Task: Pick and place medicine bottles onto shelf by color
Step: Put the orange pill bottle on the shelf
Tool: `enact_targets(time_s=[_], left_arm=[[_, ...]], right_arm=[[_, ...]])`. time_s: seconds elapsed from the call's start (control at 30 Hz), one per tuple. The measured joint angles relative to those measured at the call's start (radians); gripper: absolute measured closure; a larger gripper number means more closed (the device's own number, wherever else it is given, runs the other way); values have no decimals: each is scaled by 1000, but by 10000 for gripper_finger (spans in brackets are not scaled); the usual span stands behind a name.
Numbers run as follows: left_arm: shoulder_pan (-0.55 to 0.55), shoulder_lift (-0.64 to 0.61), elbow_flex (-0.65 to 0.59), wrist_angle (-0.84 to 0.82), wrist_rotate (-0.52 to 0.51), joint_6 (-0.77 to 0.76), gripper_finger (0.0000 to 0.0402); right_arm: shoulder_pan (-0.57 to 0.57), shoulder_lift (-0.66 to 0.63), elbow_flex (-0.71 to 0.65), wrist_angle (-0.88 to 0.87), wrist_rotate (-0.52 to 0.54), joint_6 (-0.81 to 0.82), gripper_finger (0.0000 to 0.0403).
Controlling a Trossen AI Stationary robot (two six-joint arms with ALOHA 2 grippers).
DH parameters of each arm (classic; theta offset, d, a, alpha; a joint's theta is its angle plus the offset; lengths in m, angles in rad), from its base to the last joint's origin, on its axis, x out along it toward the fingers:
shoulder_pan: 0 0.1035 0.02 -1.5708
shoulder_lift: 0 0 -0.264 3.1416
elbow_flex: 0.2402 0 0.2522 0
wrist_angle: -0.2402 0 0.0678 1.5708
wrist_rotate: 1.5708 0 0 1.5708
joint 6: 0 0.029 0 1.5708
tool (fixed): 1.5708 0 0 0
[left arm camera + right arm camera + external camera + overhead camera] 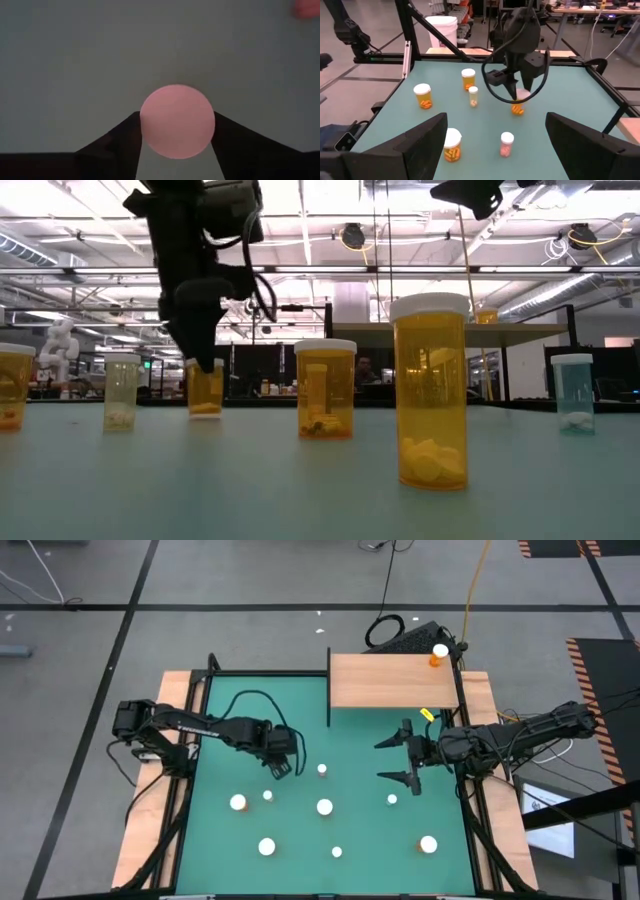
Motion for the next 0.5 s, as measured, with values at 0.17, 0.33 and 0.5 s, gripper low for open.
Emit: enact_targets(time_s=[0.17,0.33,0.5], left_arm=[[-9,-5,57,4,17,118,189],[-27,-5,158,-15,37,224,182],[-61,-5,279,-41,40,340,191]], right_arm=[[0,31,0,32,68,16,69],[-2,104,0,123,97,13,69],[-6,180,0,192,64,12,69]])
